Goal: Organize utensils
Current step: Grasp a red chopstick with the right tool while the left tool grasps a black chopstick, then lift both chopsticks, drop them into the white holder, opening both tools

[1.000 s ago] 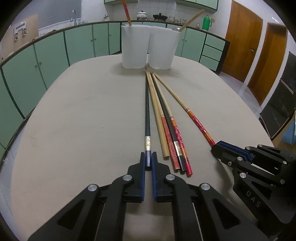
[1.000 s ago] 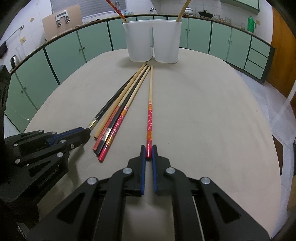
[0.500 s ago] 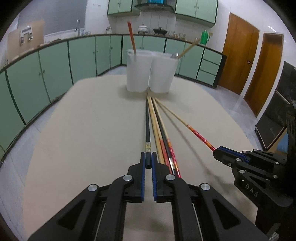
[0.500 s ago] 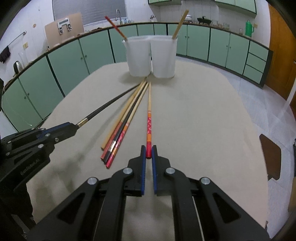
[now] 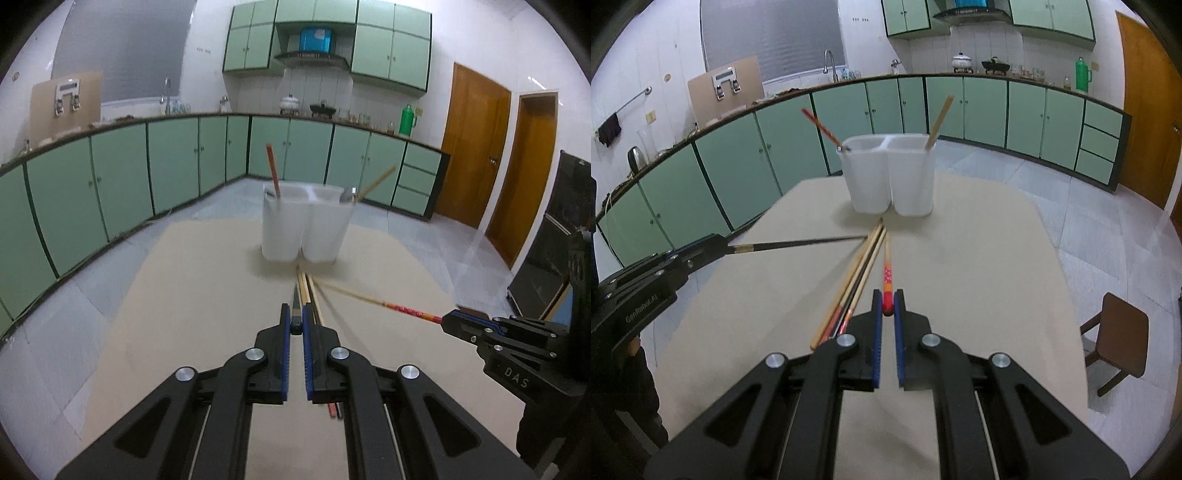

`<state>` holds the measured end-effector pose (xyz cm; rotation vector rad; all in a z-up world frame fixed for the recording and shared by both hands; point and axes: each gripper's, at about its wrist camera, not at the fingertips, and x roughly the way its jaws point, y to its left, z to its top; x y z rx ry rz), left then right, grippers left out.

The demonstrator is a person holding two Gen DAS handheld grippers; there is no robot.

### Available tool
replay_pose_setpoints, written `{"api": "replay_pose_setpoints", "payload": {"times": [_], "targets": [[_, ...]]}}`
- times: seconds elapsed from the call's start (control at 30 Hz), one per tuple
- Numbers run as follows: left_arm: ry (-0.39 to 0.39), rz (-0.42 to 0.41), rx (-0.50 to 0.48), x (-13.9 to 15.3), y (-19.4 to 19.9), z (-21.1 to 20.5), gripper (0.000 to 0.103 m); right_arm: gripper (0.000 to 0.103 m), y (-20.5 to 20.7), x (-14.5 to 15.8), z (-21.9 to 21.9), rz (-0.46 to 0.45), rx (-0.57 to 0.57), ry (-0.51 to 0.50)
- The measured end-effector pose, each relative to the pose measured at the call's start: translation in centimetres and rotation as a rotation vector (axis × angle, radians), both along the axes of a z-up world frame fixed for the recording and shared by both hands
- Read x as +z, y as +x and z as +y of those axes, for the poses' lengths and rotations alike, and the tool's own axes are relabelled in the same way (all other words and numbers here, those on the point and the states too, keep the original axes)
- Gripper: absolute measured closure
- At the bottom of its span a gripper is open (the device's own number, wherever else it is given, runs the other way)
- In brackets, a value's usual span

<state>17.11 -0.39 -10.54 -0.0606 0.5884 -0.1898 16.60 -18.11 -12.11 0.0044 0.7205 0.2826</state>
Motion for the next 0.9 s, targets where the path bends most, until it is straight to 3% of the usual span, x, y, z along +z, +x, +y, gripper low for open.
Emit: {"api": "replay_pose_setpoints", "payload": {"times": [0.3,0.9], "targets": [[-0.010,-0.096,-0.025,4.2,2.4,0.2,0.097,0.098,2.3,5.0,-0.9,-0.050,0.031,0.049],[-0.042,-0.139,-0.104,9.7,6.7,-0.4,0.097,0.098,7.7,13.2,-0.7,-0.064,0.158,0.039]]}}
